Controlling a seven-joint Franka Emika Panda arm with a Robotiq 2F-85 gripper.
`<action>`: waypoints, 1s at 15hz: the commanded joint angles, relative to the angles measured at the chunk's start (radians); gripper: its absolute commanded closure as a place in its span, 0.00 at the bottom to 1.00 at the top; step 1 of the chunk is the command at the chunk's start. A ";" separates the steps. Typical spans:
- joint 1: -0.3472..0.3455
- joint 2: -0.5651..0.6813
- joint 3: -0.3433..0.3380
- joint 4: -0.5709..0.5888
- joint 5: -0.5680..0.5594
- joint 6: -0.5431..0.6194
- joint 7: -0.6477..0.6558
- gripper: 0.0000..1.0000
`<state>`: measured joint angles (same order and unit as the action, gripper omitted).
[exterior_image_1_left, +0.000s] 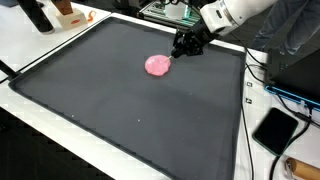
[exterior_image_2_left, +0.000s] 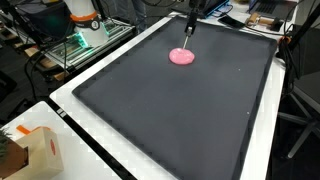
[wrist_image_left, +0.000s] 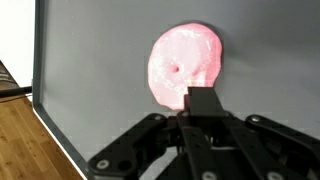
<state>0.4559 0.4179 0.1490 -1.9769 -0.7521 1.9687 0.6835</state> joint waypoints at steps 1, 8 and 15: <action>-0.003 0.012 0.010 0.011 -0.014 -0.021 0.023 0.97; -0.019 0.009 0.008 0.033 0.005 -0.027 0.006 0.97; -0.058 -0.007 0.008 0.058 0.051 -0.032 -0.030 0.97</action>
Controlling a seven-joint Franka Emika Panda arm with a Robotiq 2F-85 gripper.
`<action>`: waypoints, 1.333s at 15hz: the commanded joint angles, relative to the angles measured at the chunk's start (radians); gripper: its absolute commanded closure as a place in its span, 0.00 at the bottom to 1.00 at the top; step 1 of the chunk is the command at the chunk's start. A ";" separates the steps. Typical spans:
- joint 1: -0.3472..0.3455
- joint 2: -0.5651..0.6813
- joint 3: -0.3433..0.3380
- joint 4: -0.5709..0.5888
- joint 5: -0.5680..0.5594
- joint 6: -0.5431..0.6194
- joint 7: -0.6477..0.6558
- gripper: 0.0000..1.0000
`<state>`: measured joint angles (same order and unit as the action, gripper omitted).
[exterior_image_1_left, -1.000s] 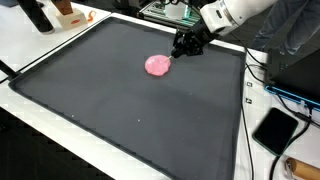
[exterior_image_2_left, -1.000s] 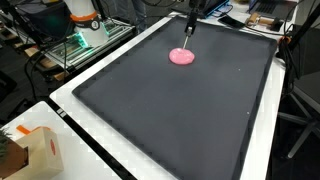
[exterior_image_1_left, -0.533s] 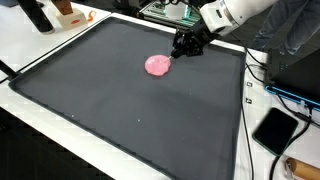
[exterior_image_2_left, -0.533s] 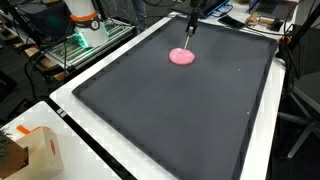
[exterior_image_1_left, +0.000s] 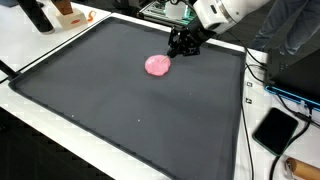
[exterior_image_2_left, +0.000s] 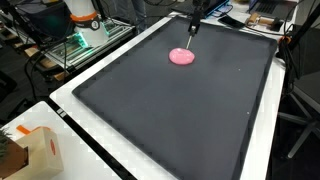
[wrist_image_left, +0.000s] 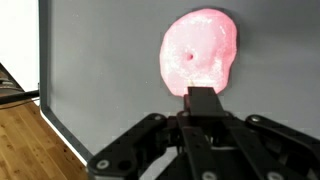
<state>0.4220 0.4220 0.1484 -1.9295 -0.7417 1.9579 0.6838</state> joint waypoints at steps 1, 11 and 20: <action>-0.033 -0.016 0.009 0.015 0.053 -0.021 -0.043 0.97; -0.135 -0.093 0.002 0.071 0.352 -0.069 -0.355 0.97; -0.203 -0.166 0.005 0.148 0.557 -0.227 -0.581 0.97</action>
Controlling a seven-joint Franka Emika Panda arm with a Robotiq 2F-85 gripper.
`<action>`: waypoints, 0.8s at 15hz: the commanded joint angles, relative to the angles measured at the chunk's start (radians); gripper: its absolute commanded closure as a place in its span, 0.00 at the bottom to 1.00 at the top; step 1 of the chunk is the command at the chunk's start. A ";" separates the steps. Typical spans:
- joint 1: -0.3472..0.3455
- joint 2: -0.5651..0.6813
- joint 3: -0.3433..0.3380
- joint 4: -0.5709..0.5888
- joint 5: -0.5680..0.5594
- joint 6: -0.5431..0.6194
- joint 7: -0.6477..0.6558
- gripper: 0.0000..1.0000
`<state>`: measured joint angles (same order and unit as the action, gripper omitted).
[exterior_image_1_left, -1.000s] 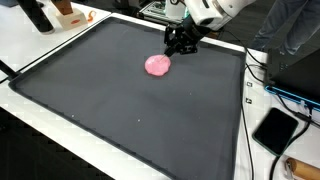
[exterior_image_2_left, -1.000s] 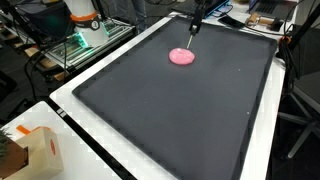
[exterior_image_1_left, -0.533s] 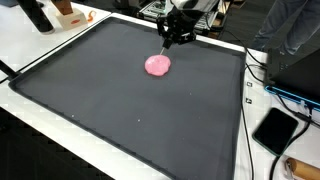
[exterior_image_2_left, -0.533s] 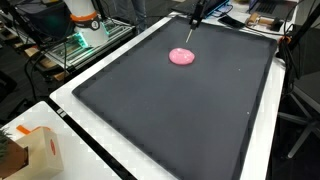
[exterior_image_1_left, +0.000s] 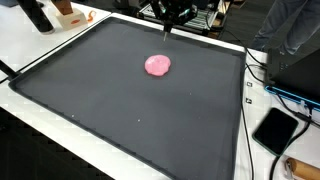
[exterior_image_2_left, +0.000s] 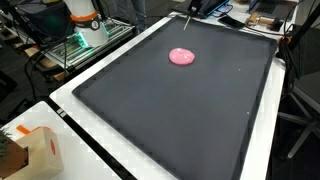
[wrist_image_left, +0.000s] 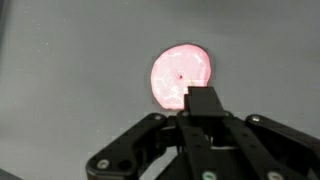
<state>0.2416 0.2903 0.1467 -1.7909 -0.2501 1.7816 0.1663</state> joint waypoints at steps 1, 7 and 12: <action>-0.028 -0.043 0.008 0.018 0.085 -0.067 -0.083 0.97; -0.047 -0.110 0.007 0.042 0.157 -0.109 -0.158 0.97; -0.058 -0.164 0.005 0.059 0.197 -0.125 -0.191 0.97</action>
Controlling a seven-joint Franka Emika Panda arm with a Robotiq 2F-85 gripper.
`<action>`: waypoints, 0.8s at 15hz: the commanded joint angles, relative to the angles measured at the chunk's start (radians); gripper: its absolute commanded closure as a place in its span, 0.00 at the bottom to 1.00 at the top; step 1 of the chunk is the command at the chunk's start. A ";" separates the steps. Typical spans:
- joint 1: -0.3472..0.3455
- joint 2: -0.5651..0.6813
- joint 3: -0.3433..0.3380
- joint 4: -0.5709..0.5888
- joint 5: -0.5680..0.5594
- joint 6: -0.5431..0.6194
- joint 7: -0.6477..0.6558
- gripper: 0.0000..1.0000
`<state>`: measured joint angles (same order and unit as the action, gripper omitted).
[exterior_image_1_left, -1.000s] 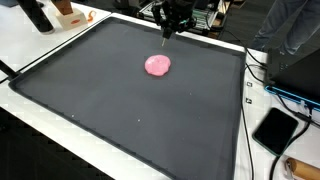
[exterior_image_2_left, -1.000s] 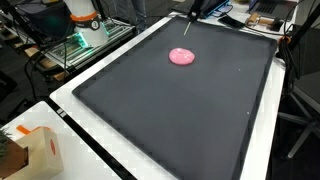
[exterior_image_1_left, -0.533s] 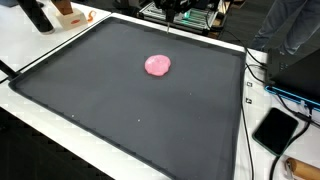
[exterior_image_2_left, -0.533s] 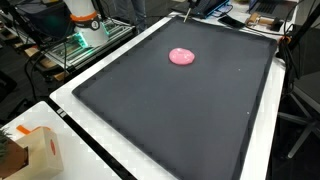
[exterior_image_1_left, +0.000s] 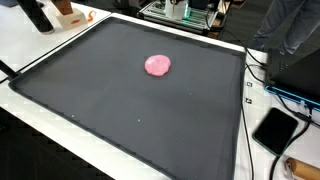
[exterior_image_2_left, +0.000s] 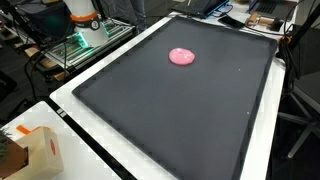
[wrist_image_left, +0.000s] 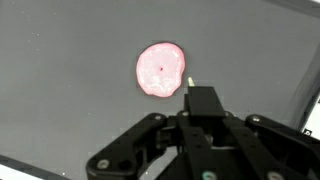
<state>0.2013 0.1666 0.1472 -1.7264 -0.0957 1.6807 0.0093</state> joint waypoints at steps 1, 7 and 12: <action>-0.007 -0.009 0.006 0.004 0.006 -0.004 -0.005 0.87; -0.012 -0.030 0.006 0.003 0.014 -0.006 -0.015 0.87; -0.012 -0.030 0.006 0.003 0.014 -0.006 -0.015 0.87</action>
<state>0.1939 0.1358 0.1472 -1.7267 -0.0809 1.6785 -0.0071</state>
